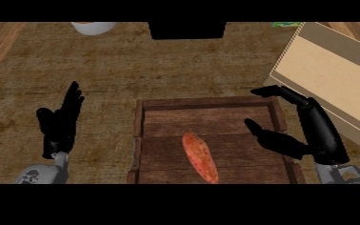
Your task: Pick the sweet potato from the tray and place it in the cardboard box
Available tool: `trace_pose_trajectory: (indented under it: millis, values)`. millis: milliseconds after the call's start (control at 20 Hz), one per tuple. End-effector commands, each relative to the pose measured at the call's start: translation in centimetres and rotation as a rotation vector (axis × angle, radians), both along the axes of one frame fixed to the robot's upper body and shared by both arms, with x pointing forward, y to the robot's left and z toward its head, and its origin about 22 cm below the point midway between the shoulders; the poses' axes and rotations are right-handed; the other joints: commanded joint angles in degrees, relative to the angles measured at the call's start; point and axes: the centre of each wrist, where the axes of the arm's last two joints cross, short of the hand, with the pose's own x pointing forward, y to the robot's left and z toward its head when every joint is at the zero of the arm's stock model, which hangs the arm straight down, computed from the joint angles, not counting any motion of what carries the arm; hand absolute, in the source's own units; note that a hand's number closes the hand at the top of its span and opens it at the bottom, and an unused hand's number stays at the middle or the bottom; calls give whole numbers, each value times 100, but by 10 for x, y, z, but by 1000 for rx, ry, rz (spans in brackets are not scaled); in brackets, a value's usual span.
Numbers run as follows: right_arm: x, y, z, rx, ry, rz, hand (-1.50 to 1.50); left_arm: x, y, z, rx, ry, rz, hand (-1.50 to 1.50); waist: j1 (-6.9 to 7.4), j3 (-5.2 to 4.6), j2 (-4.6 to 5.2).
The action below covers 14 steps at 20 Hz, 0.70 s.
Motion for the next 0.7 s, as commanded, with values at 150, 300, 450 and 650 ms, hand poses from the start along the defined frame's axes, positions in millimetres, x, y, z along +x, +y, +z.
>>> trace_pose_trajectory:
  millis: [150, 300, 450, 650]
  values:
    - [-58, -7, 30, -288, -7, -36, -150, -3, 0, -1, 14, -6, 33, 0, 41, 15, 35]
    - [-59, -9, 69, -404, 78, -59, -150, -5, -1, -7, -2, -4, 5, 0, 89, 8, 47]
    - [-68, -2, 105, -407, 143, -55, -150, -13, 11, -10, 8, 6, -3, 0, 162, 11, 55]
    - [-74, 11, 114, -518, 255, 14, -150, 12, 1, 8, 6, 0, 8, 0, 175, 15, 67]
